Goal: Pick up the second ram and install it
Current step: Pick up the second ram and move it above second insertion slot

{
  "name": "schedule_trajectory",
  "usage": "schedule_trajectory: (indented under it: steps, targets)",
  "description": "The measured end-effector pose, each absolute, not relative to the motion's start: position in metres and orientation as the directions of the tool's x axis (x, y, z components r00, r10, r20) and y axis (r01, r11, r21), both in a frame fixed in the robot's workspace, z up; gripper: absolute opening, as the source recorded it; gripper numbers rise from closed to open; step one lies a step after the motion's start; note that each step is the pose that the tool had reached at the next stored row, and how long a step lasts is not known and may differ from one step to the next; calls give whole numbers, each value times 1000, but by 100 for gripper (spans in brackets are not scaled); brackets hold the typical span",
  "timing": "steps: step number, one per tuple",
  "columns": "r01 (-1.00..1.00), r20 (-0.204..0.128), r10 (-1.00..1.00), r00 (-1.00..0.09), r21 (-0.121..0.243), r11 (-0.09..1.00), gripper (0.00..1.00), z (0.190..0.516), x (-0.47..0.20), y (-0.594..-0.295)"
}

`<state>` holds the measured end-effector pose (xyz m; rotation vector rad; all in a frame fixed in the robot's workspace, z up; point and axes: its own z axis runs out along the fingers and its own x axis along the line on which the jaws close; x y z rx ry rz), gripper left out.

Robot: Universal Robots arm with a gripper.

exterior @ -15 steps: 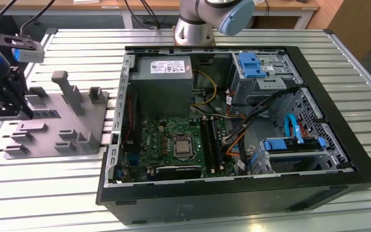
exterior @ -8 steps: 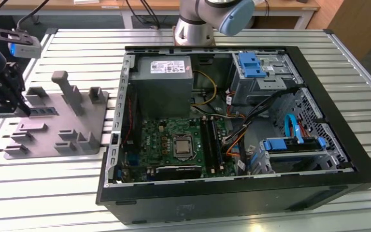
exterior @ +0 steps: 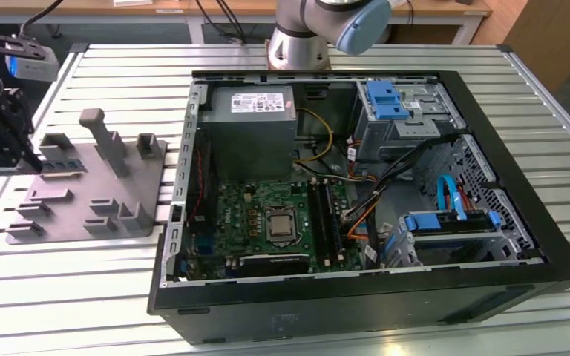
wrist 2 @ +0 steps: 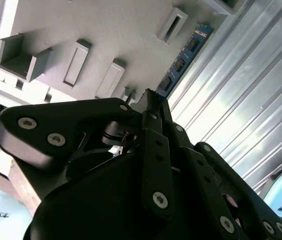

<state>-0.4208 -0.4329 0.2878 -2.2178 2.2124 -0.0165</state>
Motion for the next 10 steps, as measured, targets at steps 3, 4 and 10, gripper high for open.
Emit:
schedule_trajectory:
  steps: [3,4,10]
  targets:
    - [-1000,1,-1000,2,-14,-2,14,292,-421,-433]
    - [-1000,1,-1000,2,-14,-2,14,294,-421,-433]
    - [-1000,1,-1000,2,-14,-2,14,302,-421,-433]
